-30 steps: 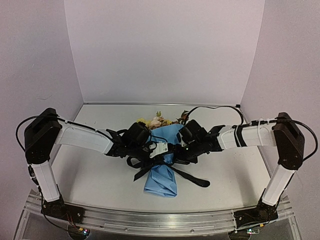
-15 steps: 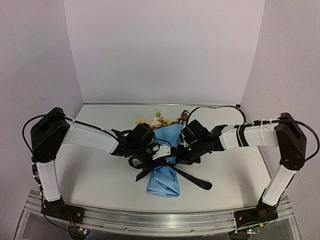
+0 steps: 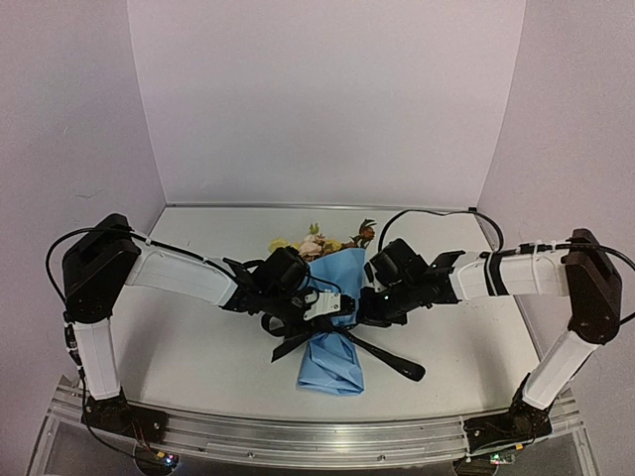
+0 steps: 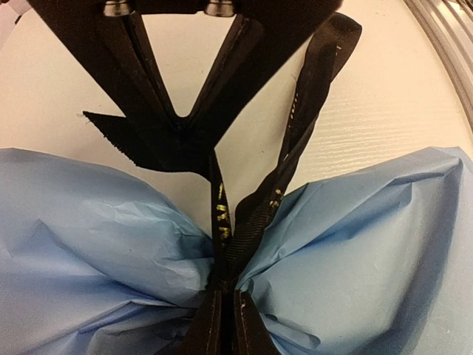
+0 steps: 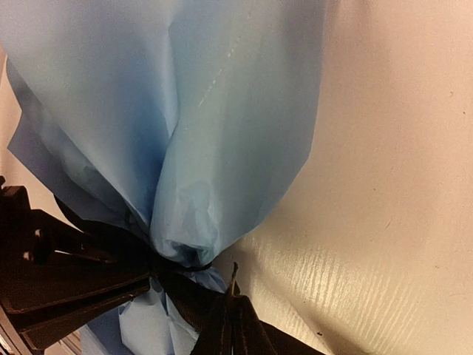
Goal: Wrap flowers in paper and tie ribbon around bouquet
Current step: Tie the half-tied ribbon around the folded bouquet.
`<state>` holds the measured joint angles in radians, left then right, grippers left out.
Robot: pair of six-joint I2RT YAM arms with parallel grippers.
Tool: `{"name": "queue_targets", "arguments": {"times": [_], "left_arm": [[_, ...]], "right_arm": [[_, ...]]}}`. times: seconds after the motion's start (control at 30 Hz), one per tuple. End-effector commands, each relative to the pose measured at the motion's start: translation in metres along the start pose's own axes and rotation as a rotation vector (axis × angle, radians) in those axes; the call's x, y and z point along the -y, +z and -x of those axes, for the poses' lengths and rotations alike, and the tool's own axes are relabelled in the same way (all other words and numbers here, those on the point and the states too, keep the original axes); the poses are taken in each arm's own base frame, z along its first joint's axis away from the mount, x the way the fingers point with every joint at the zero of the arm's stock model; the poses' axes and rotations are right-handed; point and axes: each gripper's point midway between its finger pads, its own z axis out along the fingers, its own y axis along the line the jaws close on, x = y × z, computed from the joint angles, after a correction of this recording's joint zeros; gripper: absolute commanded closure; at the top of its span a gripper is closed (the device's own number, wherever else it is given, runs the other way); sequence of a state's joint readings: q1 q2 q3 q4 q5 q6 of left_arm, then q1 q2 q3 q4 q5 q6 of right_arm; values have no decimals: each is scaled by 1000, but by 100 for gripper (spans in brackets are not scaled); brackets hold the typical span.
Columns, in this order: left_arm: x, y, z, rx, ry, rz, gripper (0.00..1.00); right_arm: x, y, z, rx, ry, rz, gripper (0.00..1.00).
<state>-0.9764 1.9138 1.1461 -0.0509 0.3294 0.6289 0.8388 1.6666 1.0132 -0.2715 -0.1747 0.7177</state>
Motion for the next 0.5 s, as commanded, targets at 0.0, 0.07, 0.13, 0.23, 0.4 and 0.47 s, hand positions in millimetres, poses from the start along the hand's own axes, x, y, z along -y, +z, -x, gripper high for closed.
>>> {"name": "queue_targets", "arguments": {"times": [0.0, 0.07, 0.13, 0.23, 0.4, 0.47], "left_arm": [[17, 7, -35, -106, -42, -60, 93], [17, 7, -36, -107, -44, -60, 93], [18, 7, -36, -108, -44, -62, 93], [18, 7, -37, -113, -46, -62, 93], [19, 7, -38, -115, -47, -63, 93], [19, 7, -38, -116, -47, -61, 93]], "right_arm": [[21, -16, 12, 64, 14, -53, 100], [28, -17, 11, 66, 23, -63, 100], [34, -18, 11, 69, 32, -73, 100], [45, -20, 11, 76, 46, -91, 100], [62, -22, 12, 82, 70, -118, 100], [67, -22, 12, 79, 77, -125, 100]]}}
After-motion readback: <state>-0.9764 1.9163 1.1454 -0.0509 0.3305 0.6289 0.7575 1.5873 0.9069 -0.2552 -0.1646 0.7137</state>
